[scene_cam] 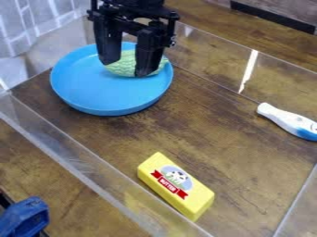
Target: Put the green object in the blue tray
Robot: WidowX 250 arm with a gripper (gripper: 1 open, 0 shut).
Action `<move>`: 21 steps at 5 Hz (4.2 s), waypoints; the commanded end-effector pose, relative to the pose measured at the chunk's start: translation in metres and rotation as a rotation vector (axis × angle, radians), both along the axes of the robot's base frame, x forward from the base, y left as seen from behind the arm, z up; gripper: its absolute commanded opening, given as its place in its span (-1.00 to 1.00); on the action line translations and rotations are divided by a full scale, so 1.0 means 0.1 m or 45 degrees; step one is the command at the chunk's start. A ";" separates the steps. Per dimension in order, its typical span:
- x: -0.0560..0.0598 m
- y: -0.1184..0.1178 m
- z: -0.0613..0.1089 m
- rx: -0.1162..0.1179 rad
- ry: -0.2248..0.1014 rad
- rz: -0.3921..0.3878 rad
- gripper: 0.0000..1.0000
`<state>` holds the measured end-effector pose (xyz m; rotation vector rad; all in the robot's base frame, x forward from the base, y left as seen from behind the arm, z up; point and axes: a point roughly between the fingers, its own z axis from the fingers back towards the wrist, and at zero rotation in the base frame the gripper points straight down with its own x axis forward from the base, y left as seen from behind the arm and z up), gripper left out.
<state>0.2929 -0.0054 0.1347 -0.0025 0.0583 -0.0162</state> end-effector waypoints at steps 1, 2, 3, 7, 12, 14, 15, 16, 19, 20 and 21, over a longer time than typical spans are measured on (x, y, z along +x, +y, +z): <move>0.06 -0.01 0.00 -0.009 -0.017 -0.008 1.00; 0.19 -0.04 0.12 -0.016 -0.066 0.000 1.00; 0.32 -0.07 0.16 -0.046 -0.124 0.001 1.00; 0.49 0.06 0.12 -0.045 -0.185 -0.028 1.00; 0.64 0.17 0.02 -0.030 -0.239 -0.059 1.00; 0.71 0.18 -0.01 -0.030 -0.267 -0.075 1.00; 0.73 0.19 -0.03 -0.028 -0.278 -0.082 1.00; 0.75 0.19 -0.04 -0.025 -0.289 -0.088 1.00; 0.80 0.22 -0.08 -0.016 -0.319 -0.106 1.00; 0.82 0.23 -0.08 -0.013 -0.328 -0.111 1.00; 0.83 0.24 -0.08 -0.021 -0.329 -0.112 1.00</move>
